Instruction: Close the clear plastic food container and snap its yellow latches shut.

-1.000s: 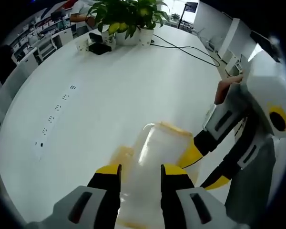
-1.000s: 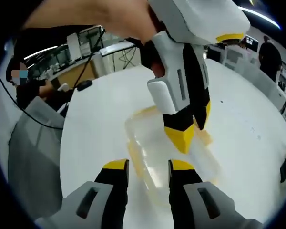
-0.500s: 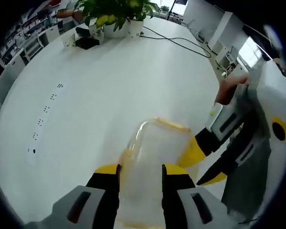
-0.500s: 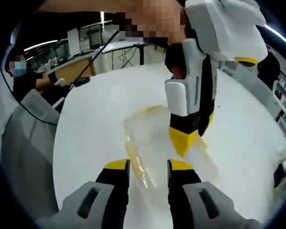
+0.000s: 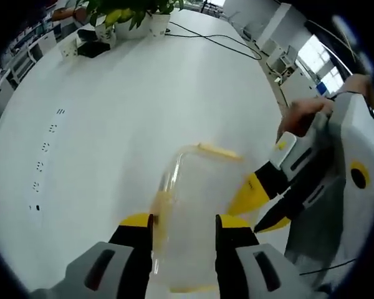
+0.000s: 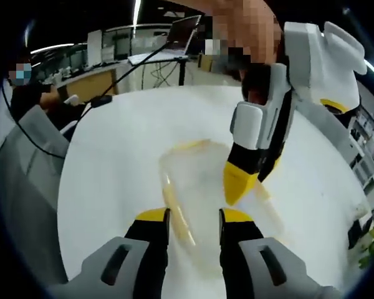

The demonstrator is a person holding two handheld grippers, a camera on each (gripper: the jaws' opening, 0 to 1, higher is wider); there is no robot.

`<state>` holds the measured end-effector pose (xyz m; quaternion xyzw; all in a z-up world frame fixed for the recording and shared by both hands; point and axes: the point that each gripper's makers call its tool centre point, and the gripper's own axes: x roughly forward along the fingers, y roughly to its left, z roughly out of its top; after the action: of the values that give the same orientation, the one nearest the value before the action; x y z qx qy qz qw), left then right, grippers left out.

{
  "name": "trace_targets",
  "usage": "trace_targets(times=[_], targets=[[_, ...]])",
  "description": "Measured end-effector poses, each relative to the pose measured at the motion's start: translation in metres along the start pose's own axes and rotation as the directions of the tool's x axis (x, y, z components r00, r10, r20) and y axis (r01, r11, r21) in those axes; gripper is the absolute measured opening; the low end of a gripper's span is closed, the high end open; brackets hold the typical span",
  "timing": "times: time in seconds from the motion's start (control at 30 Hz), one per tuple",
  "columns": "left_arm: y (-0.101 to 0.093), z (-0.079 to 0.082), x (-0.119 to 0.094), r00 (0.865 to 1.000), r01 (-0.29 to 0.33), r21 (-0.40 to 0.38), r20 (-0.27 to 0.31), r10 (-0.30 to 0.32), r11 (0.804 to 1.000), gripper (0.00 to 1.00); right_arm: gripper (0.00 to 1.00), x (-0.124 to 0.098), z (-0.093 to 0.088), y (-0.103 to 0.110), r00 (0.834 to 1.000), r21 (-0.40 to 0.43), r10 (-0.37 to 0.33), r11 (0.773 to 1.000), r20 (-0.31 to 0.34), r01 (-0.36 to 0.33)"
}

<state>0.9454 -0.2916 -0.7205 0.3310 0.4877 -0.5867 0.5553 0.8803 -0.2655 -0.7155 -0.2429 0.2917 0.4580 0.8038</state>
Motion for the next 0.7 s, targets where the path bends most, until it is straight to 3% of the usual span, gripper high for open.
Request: trace_targets(times=[0.3, 0.6, 0.7], targets=[[-0.0011, 0.0008, 0.0022, 0.998, 0.021, 0.026, -0.063, -0.019, 0.999, 0.35, 0.29, 0.0009, -0.0042, 0.0060, 0.997, -0.136, -0.067, 0.989, -0.023, 0.064], [-0.0050, -0.0005, 0.0030, 0.996, 0.045, 0.012, -0.084, -0.044, 0.999, 0.36, 0.30, 0.0025, -0.0062, 0.0073, 0.992, -0.178, -0.126, 0.977, -0.017, 0.121], [-0.0094, -0.0028, 0.0068, 0.994, 0.057, 0.003, -0.090, -0.056, 0.998, 0.41, 0.30, 0.0027, -0.0065, 0.0066, 0.990, -0.187, -0.137, 0.973, -0.014, 0.132]])
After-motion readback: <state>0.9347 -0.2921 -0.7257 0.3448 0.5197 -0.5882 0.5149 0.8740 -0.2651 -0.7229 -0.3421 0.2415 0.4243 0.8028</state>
